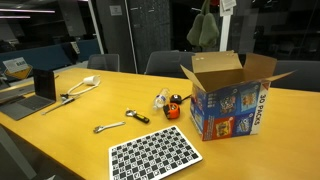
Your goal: Put the plush toy in the box
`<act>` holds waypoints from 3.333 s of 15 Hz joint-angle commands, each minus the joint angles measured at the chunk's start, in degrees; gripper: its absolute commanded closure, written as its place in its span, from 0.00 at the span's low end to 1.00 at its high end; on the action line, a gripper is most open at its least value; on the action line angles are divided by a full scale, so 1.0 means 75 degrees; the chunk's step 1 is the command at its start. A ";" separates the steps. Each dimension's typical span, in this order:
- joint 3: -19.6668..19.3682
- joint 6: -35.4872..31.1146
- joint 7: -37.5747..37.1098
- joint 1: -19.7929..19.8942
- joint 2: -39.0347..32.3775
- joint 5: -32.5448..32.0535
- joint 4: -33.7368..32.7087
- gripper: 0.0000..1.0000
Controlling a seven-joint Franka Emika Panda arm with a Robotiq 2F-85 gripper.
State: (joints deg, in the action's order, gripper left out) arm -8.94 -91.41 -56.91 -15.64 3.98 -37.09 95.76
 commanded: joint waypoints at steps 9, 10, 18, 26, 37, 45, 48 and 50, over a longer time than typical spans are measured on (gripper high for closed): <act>0.0404 -0.2610 0.0334 0.2482 0.0412 0.0191 0.2955 0.84; 0.0428 -0.2687 0.0379 0.2527 0.0195 0.0177 0.2890 0.83; 0.0733 -0.2572 0.0671 0.2308 -0.1197 0.0147 0.1904 0.83; 0.0941 -0.2368 0.0888 0.1860 -0.2176 0.0219 0.0982 0.56; 0.0828 -0.1802 0.1289 0.1647 -0.2126 0.0171 0.0694 0.00; 0.1055 -0.1093 0.2745 0.1824 0.0906 0.0965 0.2147 0.00; 0.1155 -0.1231 0.3622 0.1821 0.2257 0.1819 0.3082 0.00; 0.1171 -0.1351 0.4203 0.1828 0.3173 0.2386 0.3823 0.00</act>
State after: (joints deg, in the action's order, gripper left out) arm -0.77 -98.26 -31.44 -2.53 16.56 -24.32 114.70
